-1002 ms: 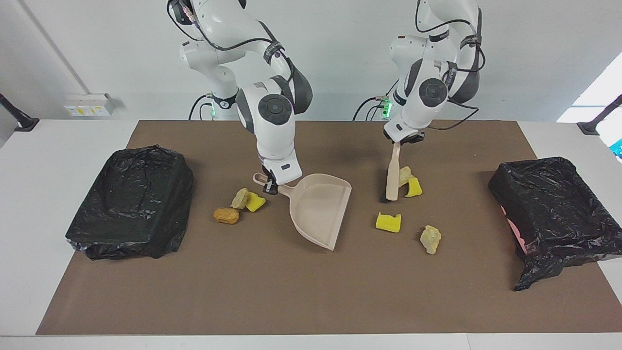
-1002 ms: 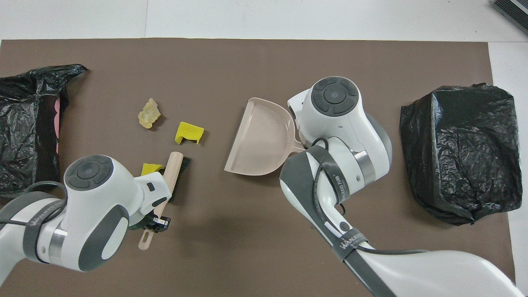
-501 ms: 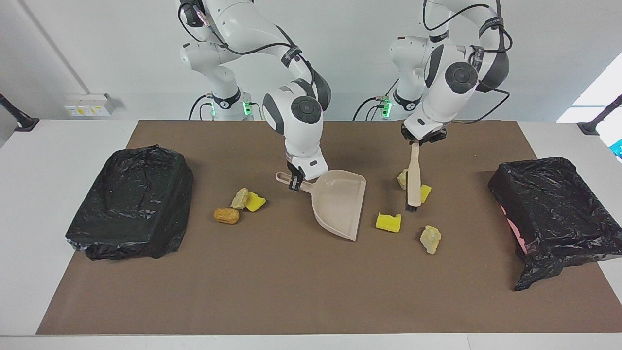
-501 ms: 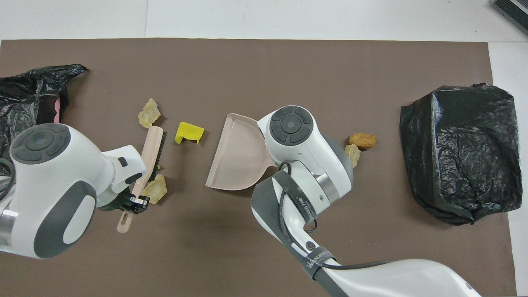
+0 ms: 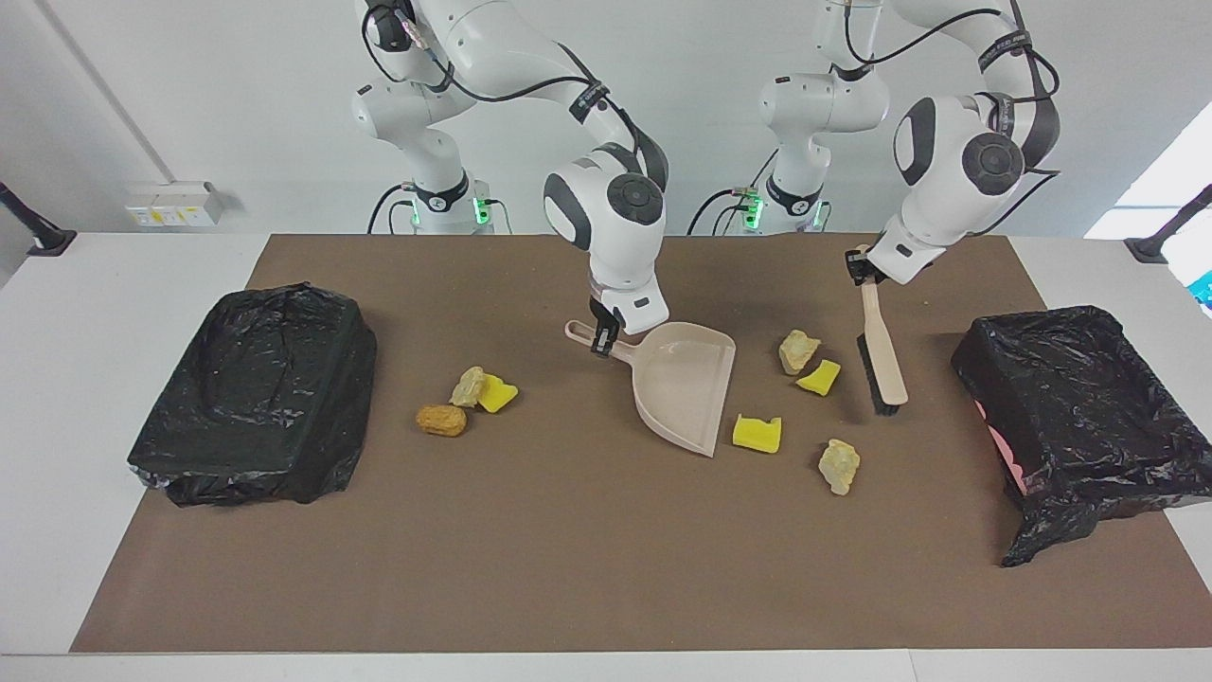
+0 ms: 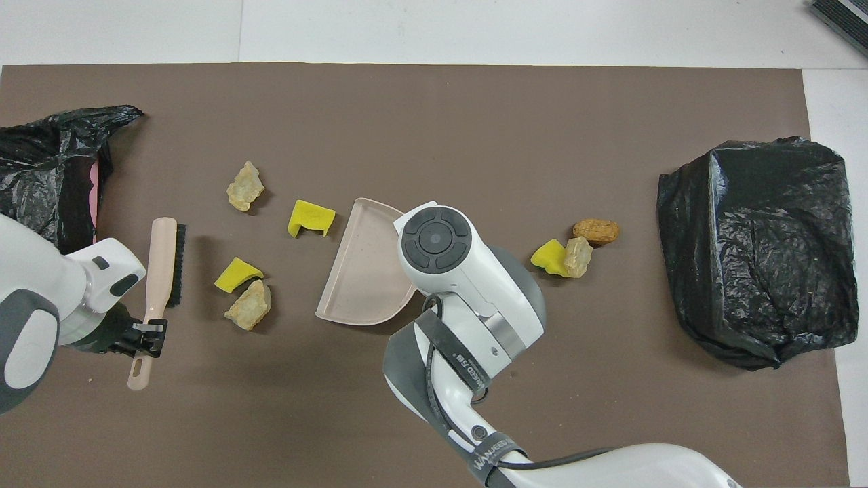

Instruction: Sweep and dump trash in bin

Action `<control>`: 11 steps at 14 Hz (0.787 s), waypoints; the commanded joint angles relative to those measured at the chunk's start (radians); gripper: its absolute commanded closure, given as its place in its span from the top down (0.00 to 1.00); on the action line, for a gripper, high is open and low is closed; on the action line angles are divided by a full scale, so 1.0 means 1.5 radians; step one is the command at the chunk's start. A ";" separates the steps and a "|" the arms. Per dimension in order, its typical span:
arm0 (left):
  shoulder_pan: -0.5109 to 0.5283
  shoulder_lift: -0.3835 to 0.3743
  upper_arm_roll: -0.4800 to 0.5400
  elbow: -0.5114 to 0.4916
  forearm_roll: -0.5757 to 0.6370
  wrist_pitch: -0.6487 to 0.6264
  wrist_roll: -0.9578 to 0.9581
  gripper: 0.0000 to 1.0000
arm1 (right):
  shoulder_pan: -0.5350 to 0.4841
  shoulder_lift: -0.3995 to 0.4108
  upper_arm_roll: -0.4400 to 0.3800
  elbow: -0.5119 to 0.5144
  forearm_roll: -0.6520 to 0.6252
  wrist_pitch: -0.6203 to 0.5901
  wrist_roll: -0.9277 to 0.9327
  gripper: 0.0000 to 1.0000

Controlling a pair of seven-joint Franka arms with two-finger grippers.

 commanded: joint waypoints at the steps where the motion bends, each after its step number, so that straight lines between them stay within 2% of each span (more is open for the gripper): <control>1: -0.006 -0.037 -0.012 -0.069 0.012 0.047 -0.094 0.00 | -0.004 0.003 0.003 -0.013 -0.008 0.023 -0.011 0.00; 4: -0.053 -0.040 -0.016 -0.139 0.011 0.072 -0.195 0.00 | -0.004 0.004 0.003 -0.011 -0.007 0.023 -0.010 0.00; 6: -0.087 -0.049 -0.017 -0.158 0.000 0.072 -0.272 0.00 | -0.005 0.005 0.003 -0.011 -0.007 0.022 -0.010 0.00; 8: -0.130 -0.055 -0.017 -0.169 -0.063 0.079 -0.300 0.00 | -0.006 0.003 0.003 -0.016 -0.007 0.022 -0.019 0.00; 11: -0.181 -0.024 -0.017 -0.165 -0.120 0.159 -0.304 0.00 | -0.011 0.004 0.003 -0.016 -0.007 0.029 -0.020 0.00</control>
